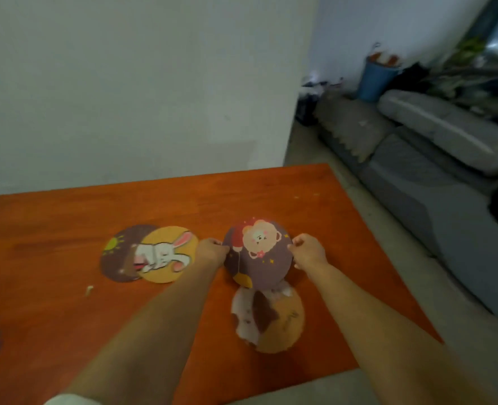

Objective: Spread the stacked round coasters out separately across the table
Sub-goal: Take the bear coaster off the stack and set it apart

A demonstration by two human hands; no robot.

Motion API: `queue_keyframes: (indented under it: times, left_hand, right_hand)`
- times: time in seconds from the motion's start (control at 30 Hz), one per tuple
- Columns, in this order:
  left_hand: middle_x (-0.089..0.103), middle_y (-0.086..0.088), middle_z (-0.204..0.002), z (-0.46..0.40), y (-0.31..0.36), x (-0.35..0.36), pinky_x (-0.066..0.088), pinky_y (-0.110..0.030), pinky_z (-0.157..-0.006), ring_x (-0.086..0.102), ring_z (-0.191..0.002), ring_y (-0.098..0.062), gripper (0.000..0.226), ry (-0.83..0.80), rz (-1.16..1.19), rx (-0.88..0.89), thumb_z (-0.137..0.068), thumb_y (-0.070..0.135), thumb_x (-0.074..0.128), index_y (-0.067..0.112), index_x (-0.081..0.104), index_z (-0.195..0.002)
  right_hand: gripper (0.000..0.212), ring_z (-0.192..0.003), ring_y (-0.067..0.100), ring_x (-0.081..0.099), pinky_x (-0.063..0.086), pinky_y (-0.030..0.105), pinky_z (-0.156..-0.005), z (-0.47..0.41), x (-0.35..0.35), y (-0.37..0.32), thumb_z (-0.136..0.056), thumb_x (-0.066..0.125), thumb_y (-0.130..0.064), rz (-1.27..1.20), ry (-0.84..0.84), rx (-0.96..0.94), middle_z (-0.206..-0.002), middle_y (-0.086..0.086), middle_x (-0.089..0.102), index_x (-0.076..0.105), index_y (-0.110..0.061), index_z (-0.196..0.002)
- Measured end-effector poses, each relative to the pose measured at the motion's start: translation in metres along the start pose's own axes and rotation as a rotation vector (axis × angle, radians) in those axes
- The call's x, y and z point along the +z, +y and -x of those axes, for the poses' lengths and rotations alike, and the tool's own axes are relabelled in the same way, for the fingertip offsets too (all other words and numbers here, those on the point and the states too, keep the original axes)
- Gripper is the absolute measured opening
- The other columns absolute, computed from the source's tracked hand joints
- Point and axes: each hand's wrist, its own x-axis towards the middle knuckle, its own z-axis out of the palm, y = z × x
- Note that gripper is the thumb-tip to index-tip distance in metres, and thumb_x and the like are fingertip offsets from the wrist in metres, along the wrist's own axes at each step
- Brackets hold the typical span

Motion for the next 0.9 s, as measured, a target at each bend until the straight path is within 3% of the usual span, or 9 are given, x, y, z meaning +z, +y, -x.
queue_keyframes:
  times: [0.17,0.33,0.43,0.6,0.73,0.83,0.9]
  left_hand:
    - [0.059,-0.015,-0.078,0.064,0.046,0.123,0.056,-0.051,-0.088,0.055,-0.08,-0.03,0.035,-0.106,-0.06,0.066,-0.09,0.008,0.059,0.014,0.045,-0.058]
    - [0.06,-0.015,-0.09,0.115,0.07,0.224,0.057,-0.049,-0.089,0.058,-0.085,-0.031,0.032,-0.138,-0.081,0.078,-0.09,0.007,0.059,0.014,0.047,-0.061]
    - [0.061,-0.016,-0.091,0.135,0.086,0.266,0.056,-0.05,-0.09,0.059,-0.086,-0.031,0.033,-0.15,-0.083,0.094,-0.088,0.005,0.061,0.014,0.047,-0.06]
    - [0.062,-0.015,-0.091,0.14,0.12,0.32,0.058,-0.047,-0.087,0.059,-0.083,-0.029,0.031,-0.14,-0.08,0.106,-0.087,0.006,0.062,0.013,0.048,-0.06]
    - [0.065,-0.017,-0.095,0.123,0.148,0.355,0.059,-0.044,-0.086,0.061,-0.085,-0.029,0.029,-0.118,-0.032,0.087,-0.087,0.006,0.062,0.013,0.049,-0.063]
    - [0.067,-0.021,-0.107,0.102,0.172,0.38,0.058,-0.044,-0.09,0.066,-0.099,-0.032,0.005,-0.109,0.04,0.057,-0.088,0.003,0.06,0.005,0.061,-0.083]
    - [0.067,-0.022,-0.115,0.083,0.191,0.396,0.057,-0.044,-0.091,0.065,-0.108,-0.035,0.01,-0.105,0.07,0.024,-0.088,0.002,0.059,0.001,0.063,-0.098]
  right_hand:
    - [0.008,-0.102,0.037,0.063,0.053,0.053,-0.093,-0.016,-0.114,0.097,-0.089,0.058,-0.016,-0.056,0.092,0.028,-0.094,0.012,0.061,0.055,-0.013,-0.083]
    - [0.034,-0.096,0.038,0.067,0.054,0.052,-0.092,-0.038,-0.203,0.176,-0.086,0.063,-0.014,-0.052,0.153,0.035,-0.085,0.015,0.062,0.045,-0.023,-0.058]
    - [0.034,-0.099,0.04,0.067,0.055,0.052,-0.091,-0.054,-0.242,0.206,-0.084,0.064,-0.015,-0.055,0.163,0.043,-0.098,0.023,0.07,0.046,-0.022,-0.056]
    - [0.034,-0.101,0.04,0.066,0.054,0.052,-0.093,-0.079,-0.293,0.22,-0.085,0.063,-0.01,-0.068,0.188,0.009,-0.103,0.024,0.07,0.046,-0.021,-0.058]
    - [0.014,-0.103,0.036,0.066,0.054,0.047,-0.094,-0.119,-0.323,0.216,-0.086,0.063,-0.012,-0.022,0.173,-0.012,-0.108,0.023,0.071,0.054,-0.014,-0.075]
    - [0.007,-0.104,0.035,0.066,0.054,0.044,-0.094,-0.156,-0.344,0.205,-0.087,0.062,-0.015,0.041,0.144,-0.062,-0.108,0.02,0.071,0.057,-0.015,-0.082]
    - [0.006,-0.104,0.035,0.066,0.053,0.044,-0.095,-0.183,-0.36,0.195,-0.087,0.061,-0.016,0.063,0.124,-0.084,-0.108,0.02,0.071,0.057,-0.014,-0.082]
